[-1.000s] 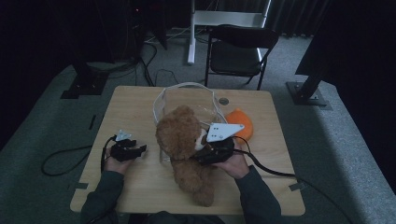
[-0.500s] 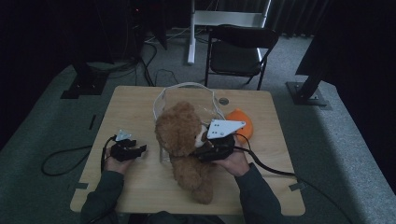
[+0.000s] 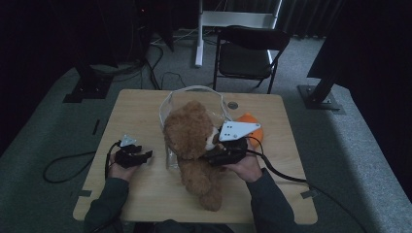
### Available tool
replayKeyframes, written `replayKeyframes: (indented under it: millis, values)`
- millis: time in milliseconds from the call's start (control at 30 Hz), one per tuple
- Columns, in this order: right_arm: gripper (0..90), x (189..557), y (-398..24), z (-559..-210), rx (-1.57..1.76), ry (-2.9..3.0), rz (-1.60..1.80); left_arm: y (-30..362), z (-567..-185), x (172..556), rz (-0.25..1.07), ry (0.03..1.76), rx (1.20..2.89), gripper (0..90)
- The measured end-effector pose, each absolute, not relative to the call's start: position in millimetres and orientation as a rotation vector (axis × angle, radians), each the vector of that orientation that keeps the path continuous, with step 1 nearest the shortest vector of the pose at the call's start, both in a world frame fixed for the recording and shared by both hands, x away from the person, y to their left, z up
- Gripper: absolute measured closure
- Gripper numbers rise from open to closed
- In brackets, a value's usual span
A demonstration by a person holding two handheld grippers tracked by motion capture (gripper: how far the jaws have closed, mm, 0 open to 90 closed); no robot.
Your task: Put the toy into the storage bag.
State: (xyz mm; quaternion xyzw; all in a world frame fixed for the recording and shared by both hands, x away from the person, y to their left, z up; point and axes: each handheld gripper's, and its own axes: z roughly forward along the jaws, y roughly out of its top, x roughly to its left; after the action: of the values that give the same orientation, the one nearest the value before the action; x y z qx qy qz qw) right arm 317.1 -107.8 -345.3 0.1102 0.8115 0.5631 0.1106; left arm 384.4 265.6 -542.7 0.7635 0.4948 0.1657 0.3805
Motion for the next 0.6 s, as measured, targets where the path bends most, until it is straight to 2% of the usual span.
replayKeyframes:
  millis: [600]
  values:
    - [37.7,320,-104,-327,0.326,2.357,1.661,266,-543,385,0.419,1.266,1.947,40.1]
